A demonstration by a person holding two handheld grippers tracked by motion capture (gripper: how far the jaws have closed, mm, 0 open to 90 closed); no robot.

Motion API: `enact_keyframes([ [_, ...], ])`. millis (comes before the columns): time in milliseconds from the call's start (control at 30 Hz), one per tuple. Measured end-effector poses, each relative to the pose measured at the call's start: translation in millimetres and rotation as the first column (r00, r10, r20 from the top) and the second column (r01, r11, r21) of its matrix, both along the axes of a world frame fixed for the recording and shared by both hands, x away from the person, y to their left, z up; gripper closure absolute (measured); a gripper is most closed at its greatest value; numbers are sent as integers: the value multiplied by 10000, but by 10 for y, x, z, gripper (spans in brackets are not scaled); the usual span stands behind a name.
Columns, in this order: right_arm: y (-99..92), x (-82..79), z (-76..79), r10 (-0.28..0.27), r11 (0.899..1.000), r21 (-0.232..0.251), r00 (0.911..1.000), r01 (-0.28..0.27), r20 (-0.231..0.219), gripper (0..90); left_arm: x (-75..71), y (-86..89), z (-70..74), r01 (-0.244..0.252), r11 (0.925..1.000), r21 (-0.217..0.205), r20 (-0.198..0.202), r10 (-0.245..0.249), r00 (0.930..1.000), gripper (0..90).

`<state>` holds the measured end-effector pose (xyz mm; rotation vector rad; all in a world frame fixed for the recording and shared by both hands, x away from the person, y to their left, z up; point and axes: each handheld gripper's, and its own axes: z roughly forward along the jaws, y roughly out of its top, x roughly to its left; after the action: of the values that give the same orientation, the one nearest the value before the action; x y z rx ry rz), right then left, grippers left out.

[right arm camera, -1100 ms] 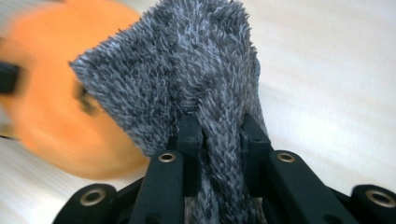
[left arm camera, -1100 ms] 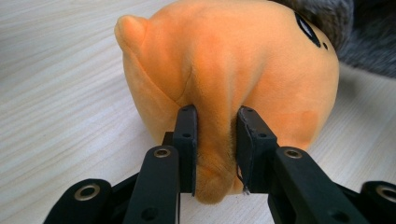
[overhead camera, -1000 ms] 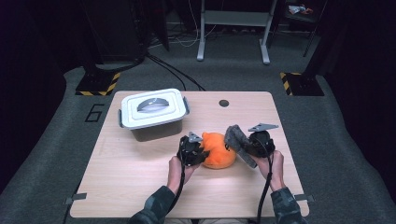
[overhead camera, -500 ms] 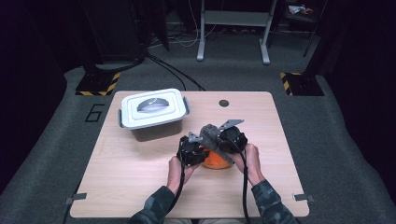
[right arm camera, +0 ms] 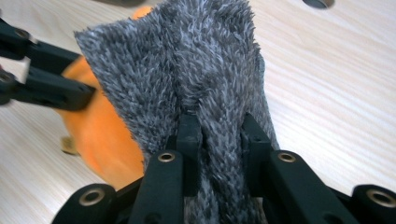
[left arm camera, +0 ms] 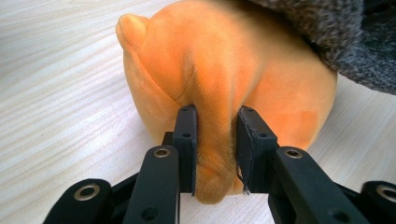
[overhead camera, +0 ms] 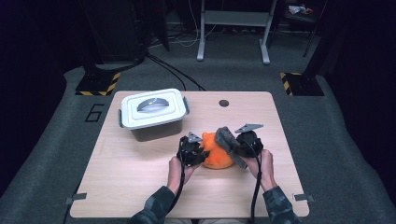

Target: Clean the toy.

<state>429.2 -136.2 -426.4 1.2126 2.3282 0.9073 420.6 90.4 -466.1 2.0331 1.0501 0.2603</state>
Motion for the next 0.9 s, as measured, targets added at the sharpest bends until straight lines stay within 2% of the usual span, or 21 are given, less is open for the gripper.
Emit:
enact_keyframes([
  [233,-213,-31,-160,-507,9986,139,9984,510,-239,742,4,-9,2,-24,10000,51,65,23,10000,710],
  [433,-386,-46,-372,-1096,9938,69,9905,1106,-826,743,16,5,-6,-50,10000,-3,36,50,10000,706],
  [467,-417,-47,-382,-1142,9933,113,9906,1154,-749,744,19,9,-5,-20,10000,3,3,20,10000,703],
  [567,-462,-80,-292,-1344,9896,462,9899,1365,-460,745,28,20,-9,-63,10000,-4,15,63,10000,696],
  [600,-460,-107,-206,-1332,9890,617,9909,1342,-208,745,29,23,-7,-47,10000,-4,-4,47,10000,692],
  [667,-415,-150,-60,-1070,9913,797,9940,1050,208,745,29,21,-8,-52,10000,0,21,52,10000,684],
  [700,-381,-168,-8,-902,9927,824,9955,876,277,744,30,19,-10,-62,10000,-15,35,62,10000,681],
  [733,-300,-193,60,-691,9942,855,9966,652,446,745,30,18,-11,-72,10000,-28,38,73,10000,678],
  [800,-153,-198,117,-192,9974,699,9979,149,624,745,34,19,-13,-61,10000,-51,54,61,10000,669],
  [900,-2,-135,63,-97,9996,264,9992,87,378,745,36,31,-11,27,9999,-146,70,-26,10000,646],
])
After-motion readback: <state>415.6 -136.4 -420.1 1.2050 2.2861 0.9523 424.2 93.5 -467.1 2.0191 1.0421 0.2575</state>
